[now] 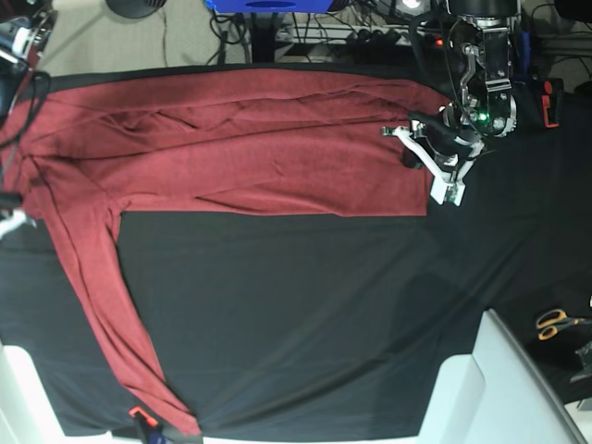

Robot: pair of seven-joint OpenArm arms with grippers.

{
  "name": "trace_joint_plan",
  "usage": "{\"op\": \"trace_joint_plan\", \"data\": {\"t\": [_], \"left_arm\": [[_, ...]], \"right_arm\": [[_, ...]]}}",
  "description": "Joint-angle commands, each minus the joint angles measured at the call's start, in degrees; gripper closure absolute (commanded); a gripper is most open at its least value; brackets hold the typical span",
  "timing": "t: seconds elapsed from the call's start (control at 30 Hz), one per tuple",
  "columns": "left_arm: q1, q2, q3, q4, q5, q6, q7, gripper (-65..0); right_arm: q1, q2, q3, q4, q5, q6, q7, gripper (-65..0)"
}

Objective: Fold the T-shirt properly
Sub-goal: 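Open both grippers and lift them off the folded shirt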

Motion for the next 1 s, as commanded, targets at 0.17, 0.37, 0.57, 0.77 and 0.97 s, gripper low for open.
{"op": "trace_joint_plan", "data": {"t": [0.17, 0.37, 0.57, 0.77, 0.97], "left_arm": [[0.54, -0.63, -0.02, 0.17, 1.85, 1.27, 1.86, 0.0], [1.33, -0.63, -0.28, 4.3, 1.85, 1.27, 2.38, 0.0], [3.26, -0.63, -0.37, 10.19, 1.77, 1.27, 2.47, 0.0], [4.06, -0.63, -0.37, 11.34, 1.77, 1.27, 2.47, 0.0], [4.06, -0.63, -0.46, 12.57, 1.77, 1.19, 2.47, 0.0]], "right_arm": [[3.75, -0.79, -0.47, 6.8, 0.74, 0.0, -5.86, -7.8], [9.64, -0.7, -8.47, -4.45, 0.48, 5.28, -5.94, -26.4], [14.57, -0.7, -12.33, -13.33, 0.48, 5.28, -5.77, -44.1], [16.85, -0.7, -12.51, -15.18, 0.48, 5.19, -5.51, -48.0], [17.38, -0.88, -12.51, -16.32, 0.48, 5.19, -4.98, -47.9]]}}
